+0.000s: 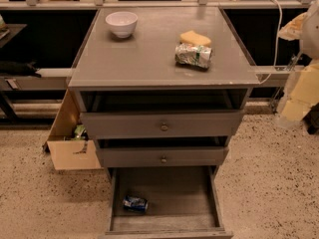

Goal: Pick pepsi can from bottom drawer and place on counter

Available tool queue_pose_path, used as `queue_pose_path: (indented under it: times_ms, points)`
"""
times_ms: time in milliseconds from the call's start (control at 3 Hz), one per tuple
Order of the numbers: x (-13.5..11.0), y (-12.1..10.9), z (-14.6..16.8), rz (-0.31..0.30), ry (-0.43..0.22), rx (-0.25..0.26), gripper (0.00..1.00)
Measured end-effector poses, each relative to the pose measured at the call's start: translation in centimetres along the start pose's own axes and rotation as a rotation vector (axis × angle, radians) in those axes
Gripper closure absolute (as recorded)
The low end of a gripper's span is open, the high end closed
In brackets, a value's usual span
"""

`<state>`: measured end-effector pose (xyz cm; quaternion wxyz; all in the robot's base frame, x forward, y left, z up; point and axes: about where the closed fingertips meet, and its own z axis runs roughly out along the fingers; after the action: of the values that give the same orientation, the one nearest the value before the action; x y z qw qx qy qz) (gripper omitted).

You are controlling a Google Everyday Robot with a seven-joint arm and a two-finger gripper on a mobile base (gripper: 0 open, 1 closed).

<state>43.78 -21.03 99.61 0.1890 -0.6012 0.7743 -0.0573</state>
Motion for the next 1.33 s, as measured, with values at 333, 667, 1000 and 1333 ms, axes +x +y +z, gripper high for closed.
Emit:
queue_pose_path:
  times_ms: [333, 667, 1000, 1333]
  points:
    - [0.0, 0.0, 0.0, 0.0, 0.0, 0.0, 0.0]
    - [-0.2, 0.5, 3.0, -0.027, -0.003, -0.017, 0.0]
    - [-1.4, 2.7, 10.9, -0.121, -0.012, -0.053, 0.0]
    - [-2.2, 5.9, 19.3, -0.182, -0.041, -0.134, 0.0]
